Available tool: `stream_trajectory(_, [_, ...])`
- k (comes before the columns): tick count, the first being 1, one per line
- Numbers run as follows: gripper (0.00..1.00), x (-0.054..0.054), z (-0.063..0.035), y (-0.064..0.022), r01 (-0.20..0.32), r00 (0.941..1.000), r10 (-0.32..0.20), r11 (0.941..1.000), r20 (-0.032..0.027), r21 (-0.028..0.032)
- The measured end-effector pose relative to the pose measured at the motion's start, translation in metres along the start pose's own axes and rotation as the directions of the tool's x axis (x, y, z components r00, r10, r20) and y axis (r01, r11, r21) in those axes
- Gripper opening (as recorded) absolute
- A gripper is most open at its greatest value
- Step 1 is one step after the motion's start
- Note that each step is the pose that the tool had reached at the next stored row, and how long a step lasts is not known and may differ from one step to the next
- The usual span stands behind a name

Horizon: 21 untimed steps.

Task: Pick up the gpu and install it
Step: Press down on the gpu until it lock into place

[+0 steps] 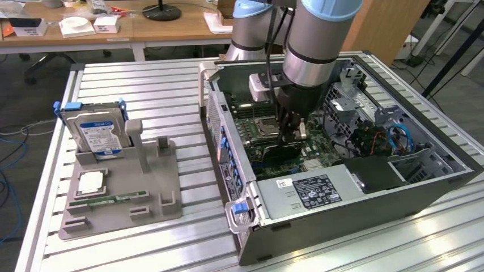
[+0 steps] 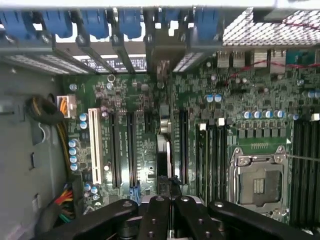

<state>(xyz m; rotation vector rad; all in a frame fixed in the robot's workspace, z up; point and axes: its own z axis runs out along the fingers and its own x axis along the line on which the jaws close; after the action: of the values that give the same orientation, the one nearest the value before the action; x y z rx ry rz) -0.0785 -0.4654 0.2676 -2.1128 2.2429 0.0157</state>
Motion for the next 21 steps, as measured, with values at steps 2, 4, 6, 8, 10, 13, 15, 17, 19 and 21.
stream_trajectory(2, [0.11, 0.000, 0.0036, 0.0000, 0.000, 1.0000, 0.000, 1.0000, 0.0004, -0.0001])
stream_trajectory(4, [0.11, 0.000, 0.0058, -0.0001, 0.000, 1.0000, 0.000, 1.0000, -0.0001, -0.0003])
stream_trajectory(6, [0.11, 0.000, 0.0060, -0.0001, 0.000, 1.0000, 0.000, 1.0000, 0.0003, -0.0003])
stream_trajectory(8, [0.11, 0.000, 0.0074, -0.0001, 0.000, 1.0000, 0.000, 1.0000, -0.0005, -0.0004])
stream_trajectory(10, [0.11, 0.001, 0.0083, 0.0000, 0.000, 1.0000, 0.000, 1.0000, -0.0007, -0.0009])
stream_trajectory(13, [0.11, 0.000, 0.0087, -0.0001, 0.000, 1.0000, 0.000, 1.0000, 0.0039, -0.0034])
stream_trajectory(15, [0.11, 0.001, 0.0101, 0.0000, -0.001, 1.0000, 0.001, 1.0000, 0.0043, -0.0051])
stream_trajectory(17, [0.11, 0.000, 0.0084, -0.0002, -0.001, 0.9999, 0.001, 1.0000, 0.0128, -0.0075])
stream_trajectory(19, [0.11, 0.000, 0.0046, -0.0002, -0.002, 0.9998, 0.002, 0.9999, 0.0174, -0.0116])
stream_trajectory(21, [0.11, 0.000, -0.0006, 0.0007, -0.002, 0.9999, 0.002, 0.9999, 0.0164, -0.0168])
